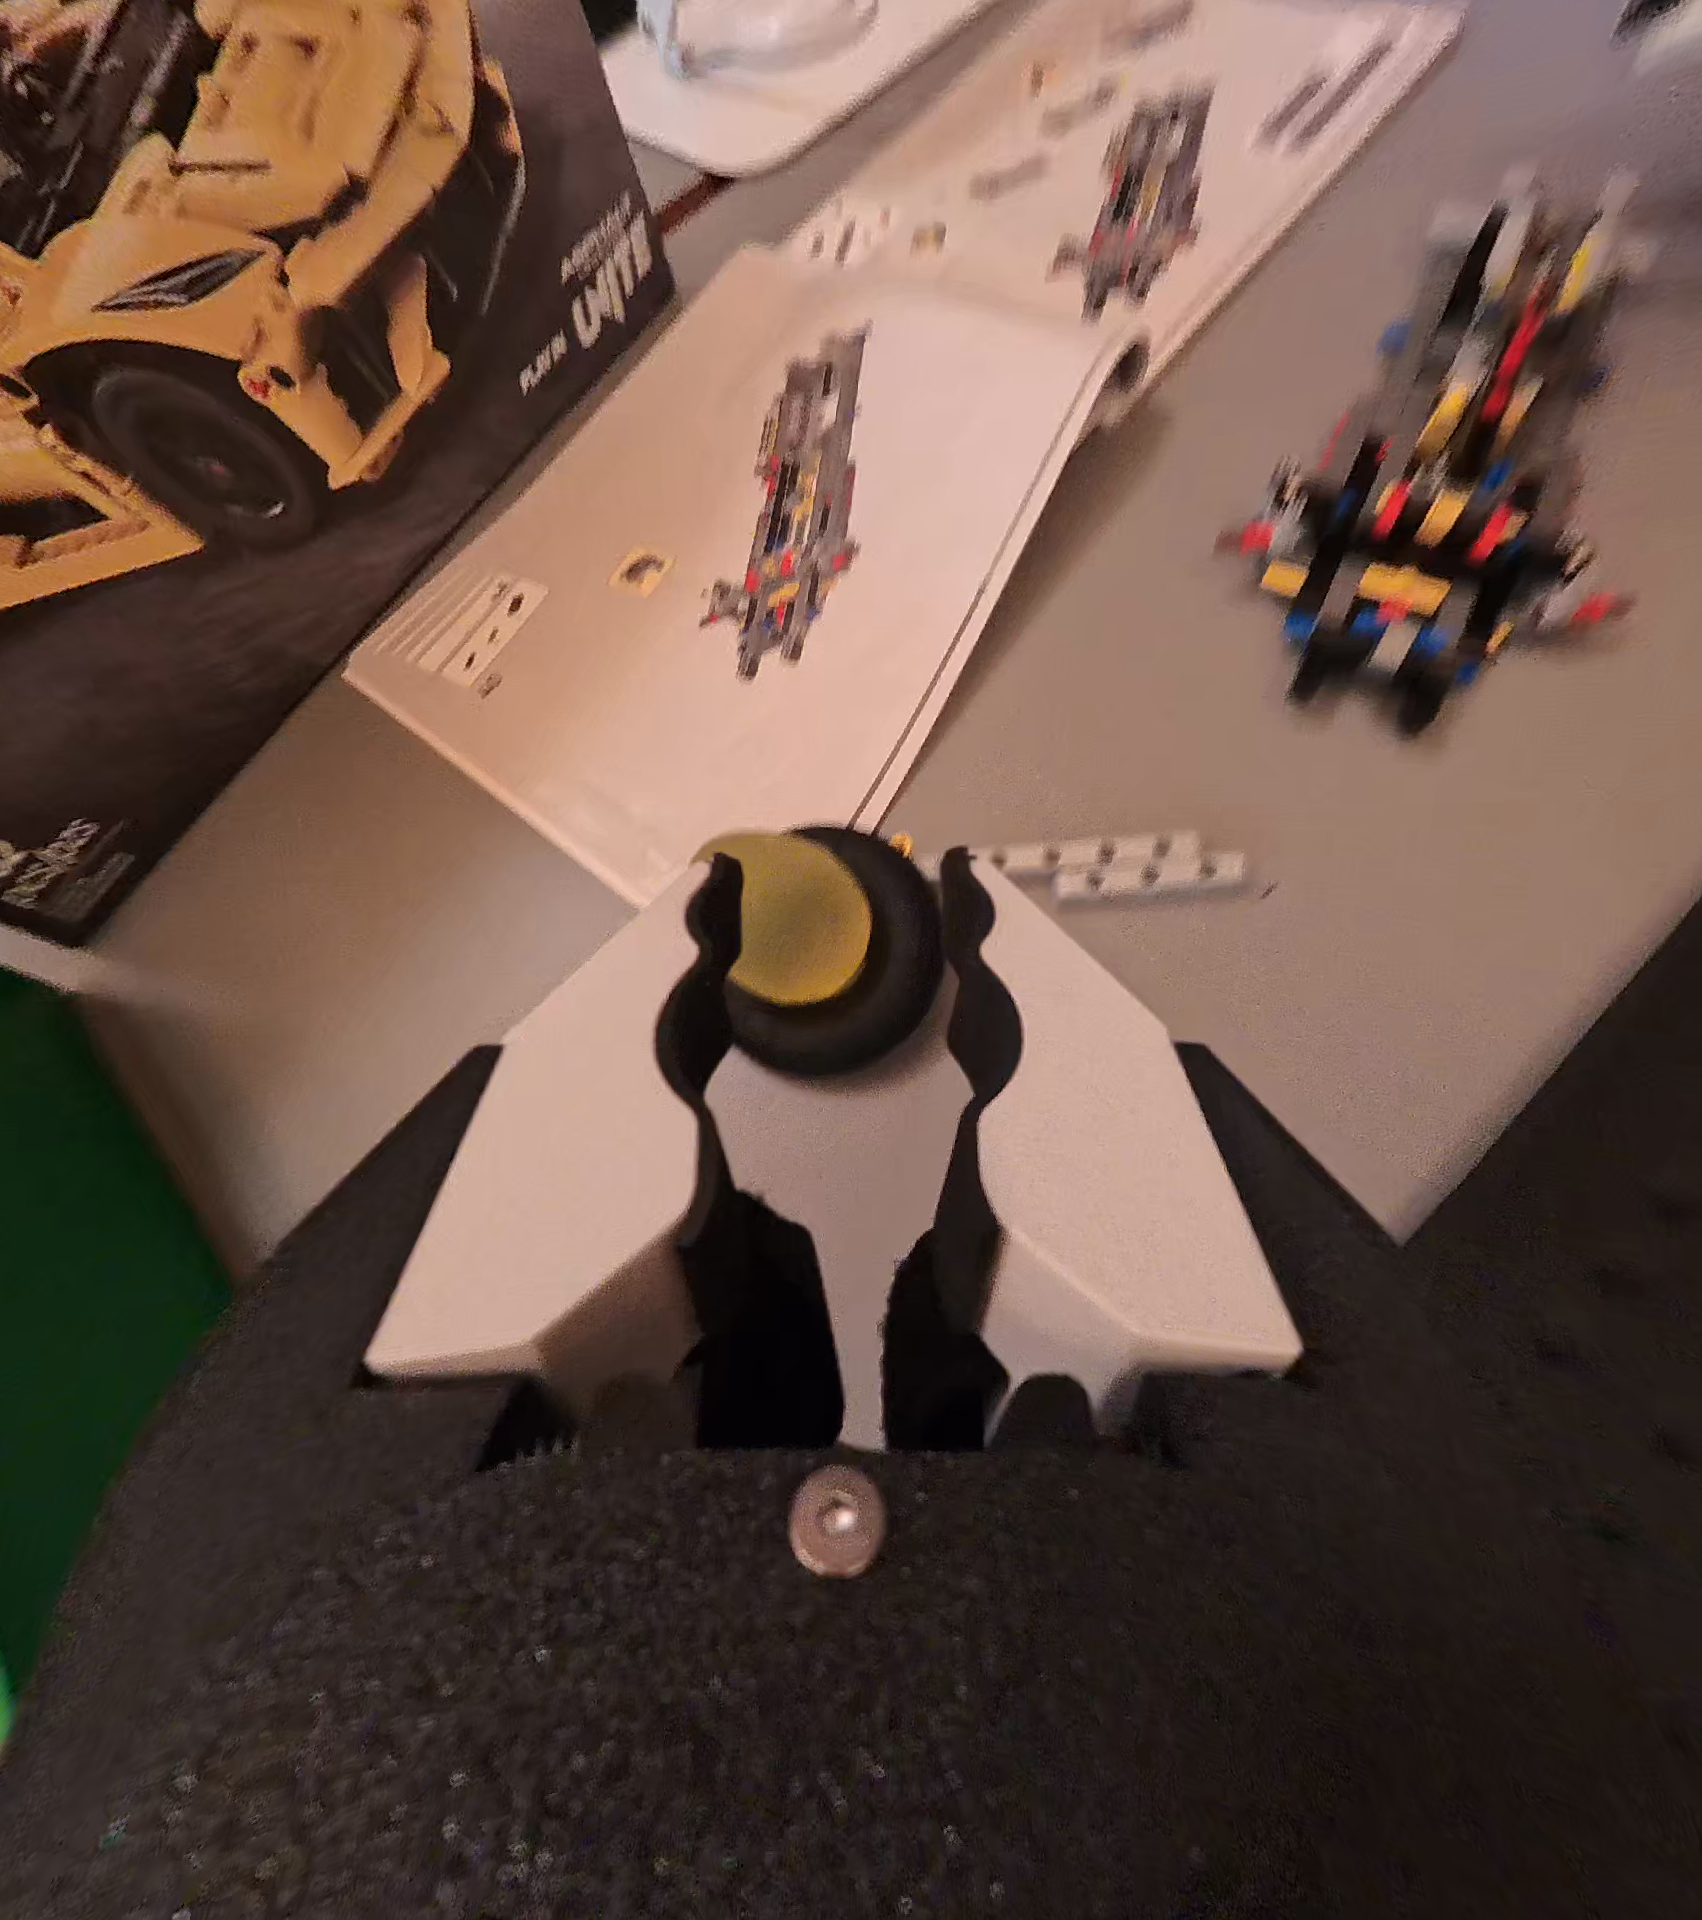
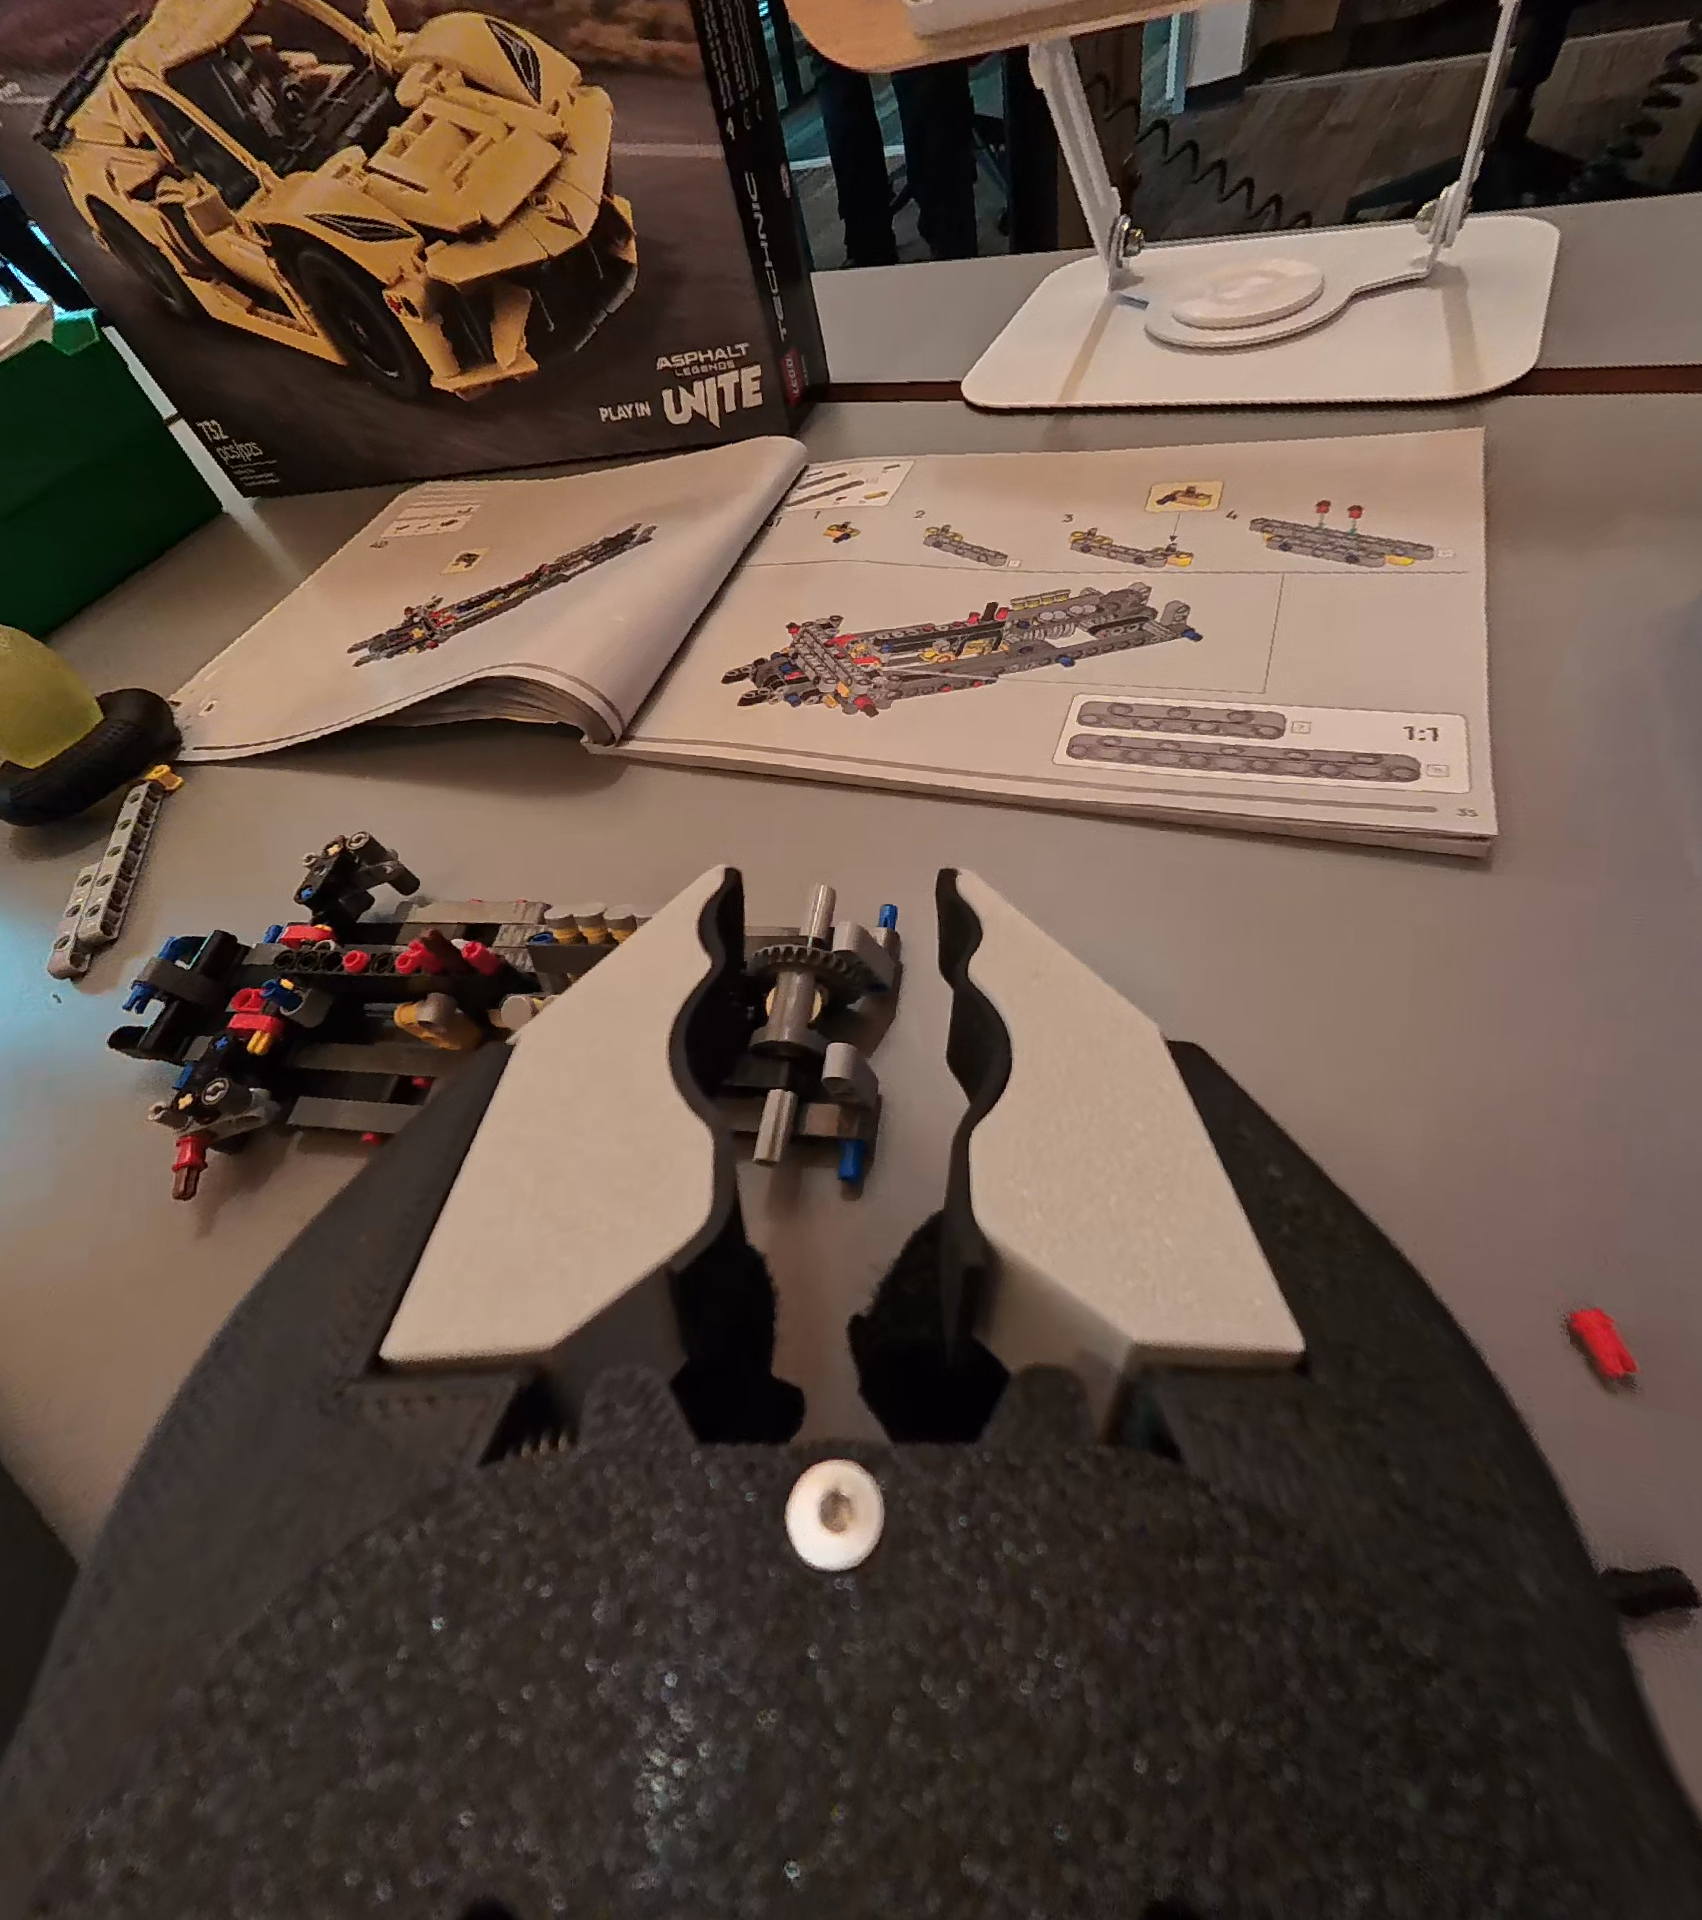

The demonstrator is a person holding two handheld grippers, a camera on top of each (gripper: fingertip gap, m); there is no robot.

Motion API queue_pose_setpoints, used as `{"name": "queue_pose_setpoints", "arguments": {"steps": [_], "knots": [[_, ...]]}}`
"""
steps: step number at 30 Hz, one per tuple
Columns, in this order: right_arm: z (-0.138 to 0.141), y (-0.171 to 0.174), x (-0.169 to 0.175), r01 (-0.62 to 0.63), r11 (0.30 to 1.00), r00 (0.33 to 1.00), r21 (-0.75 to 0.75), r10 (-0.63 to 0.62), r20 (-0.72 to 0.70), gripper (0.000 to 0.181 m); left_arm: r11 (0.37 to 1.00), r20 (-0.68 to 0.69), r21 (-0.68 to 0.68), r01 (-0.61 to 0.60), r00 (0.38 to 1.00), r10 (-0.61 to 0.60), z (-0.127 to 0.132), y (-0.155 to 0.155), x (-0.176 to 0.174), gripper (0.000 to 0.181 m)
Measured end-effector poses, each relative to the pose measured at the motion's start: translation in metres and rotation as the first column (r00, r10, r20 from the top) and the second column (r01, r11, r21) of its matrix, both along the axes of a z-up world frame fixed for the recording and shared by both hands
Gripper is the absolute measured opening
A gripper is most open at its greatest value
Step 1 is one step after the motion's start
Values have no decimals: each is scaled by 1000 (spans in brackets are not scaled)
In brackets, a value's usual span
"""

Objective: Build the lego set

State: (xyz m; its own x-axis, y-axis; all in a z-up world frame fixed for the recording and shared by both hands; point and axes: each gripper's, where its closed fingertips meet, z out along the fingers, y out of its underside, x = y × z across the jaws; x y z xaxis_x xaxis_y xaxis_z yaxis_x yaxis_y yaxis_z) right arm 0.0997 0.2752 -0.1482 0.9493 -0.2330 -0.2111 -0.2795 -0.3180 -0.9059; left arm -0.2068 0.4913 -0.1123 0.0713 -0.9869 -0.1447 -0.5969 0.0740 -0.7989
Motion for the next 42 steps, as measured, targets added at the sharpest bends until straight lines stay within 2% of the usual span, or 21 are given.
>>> {"name": "queue_pose_setpoints", "arguments": {"steps": [3,8,10,12,14,16,18,19,20,21,23,26,30,32,33,34,38,42], "knots": [[-2,1,-2,-9,1000,1000,-9,9,0,36,997,-98,67,-44,994,50,-18,13,-10,42],[-5,2,-4,-21,1000,1000,-23,20,-9,36,995,-118,-19,-98,988,95,-43,22,1,69],[-6,3,-4,-25,999,1000,-25,25,-17,36,990,-140,-19,-140,981,136,-52,31,3,72],[-7,3,-4,-25,999,999,-28,24,-21,36,984,-148,-10,-179,973,175,-52,38,-2,72],[-6,2,-4,-26,999,999,-21,25,-24,36,980,-99,-19,-196,976,193,-41,37,-9,70],[-4,2,-5,-29,999,999,-13,29,-23,36,975,-32,-95,-199,980,196,-34,29,-10,71],[-4,4,-7,-37,999,999,-12,37,-16,36,954,-18,-210,-214,976,215,-45,20,-5,82],[-4,5,-8,-41,999,999,-16,41,-8,36,944,-58,-228,-237,972,230,-57,18,-5,95],[-5,6,-9,-45,999,999,-23,45,0,36,940,-100,-210,-267,963,251,-69,19,-5,103],[-6,6,-10,-48,998,999,-33,49,9,36,937,-119,-177,-301,952,283,-76,23,-5,105],[-7,7,-10,-48,998,998,-48,50,32,36,928,-97,-156,-339,940,328,-79,28,1,104],[-7,6,-9,-39,998,998,-46,41,42,35,925,-68,-229,-302,953,294,-78,25,14,94],[-6,4,-7,-31,999,999,-33,32,16,34,931,-69,-247,-268,963,259,-78,28,21,69],[-6,4,-6,-29,999,999,-34,29,14,34,936,-67,-240,-257,966,248,-76,27,22,64],[-6,4,-7,-30,999,999,-36,30,16,34,940,-46,-234,-248,969,244,-72,26,22,45],[-6,4,-7,-31,999,999,-38,32,19,34,943,-28,-210,-258,966,258,-67,29,21,38],[-9,6,-10,-45,998,999,-52,47,25,34,960,-61,-167,-224,974,217,-71,22,16,38],[-10,6,-11,-52,997,998,-57,54,25,34,956,-47,-153,-249,968,245,-63,29,11,37]]}}
